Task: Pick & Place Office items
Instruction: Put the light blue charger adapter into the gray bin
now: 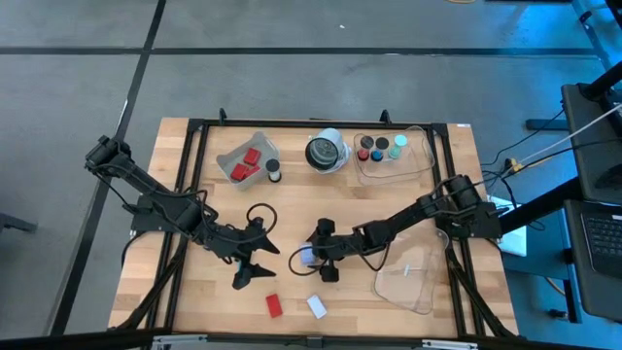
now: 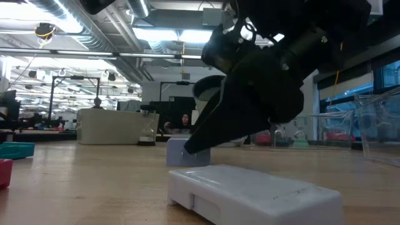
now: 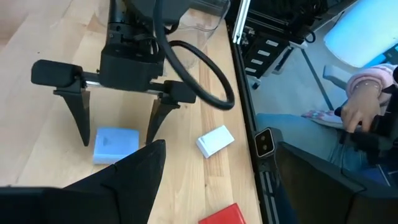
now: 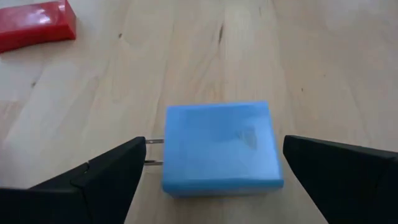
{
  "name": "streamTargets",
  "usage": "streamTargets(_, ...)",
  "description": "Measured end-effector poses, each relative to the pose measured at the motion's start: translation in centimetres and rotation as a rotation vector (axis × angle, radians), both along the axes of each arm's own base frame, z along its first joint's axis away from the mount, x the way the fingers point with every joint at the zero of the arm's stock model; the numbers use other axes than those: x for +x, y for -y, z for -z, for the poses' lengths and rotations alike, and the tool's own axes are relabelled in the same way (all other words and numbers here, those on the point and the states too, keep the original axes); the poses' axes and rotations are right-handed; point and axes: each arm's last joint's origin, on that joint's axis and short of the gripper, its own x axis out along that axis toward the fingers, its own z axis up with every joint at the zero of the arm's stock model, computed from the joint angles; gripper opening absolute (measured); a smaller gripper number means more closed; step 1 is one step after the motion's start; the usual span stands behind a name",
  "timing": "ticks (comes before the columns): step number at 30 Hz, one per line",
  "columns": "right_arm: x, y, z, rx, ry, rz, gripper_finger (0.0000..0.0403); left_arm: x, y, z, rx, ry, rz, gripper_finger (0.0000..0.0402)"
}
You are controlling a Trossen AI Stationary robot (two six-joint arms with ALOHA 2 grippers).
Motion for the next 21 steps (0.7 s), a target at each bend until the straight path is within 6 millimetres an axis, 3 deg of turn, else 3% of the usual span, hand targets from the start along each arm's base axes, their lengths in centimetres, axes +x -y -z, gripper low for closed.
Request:
streamTargets(9,0.4,1.5,0.0,0.113,-0.020,0.101,0.0363,0.0,0.0,0.0,0.002,-0.003,-0.001,0.0299)
streamTargets(19,0.5,1.7,0.0,0.173,-0.030,0.129,0.0256,0.0,0.0,0.0,0.002,-0.003,-0.001,0.0299)
streamTargets(21,0.6,1.7,0.0,0.175,-0.025,0.130,0.0255,0.0,0.0,0.0,0.001,-0.003,-0.001,0.0299)
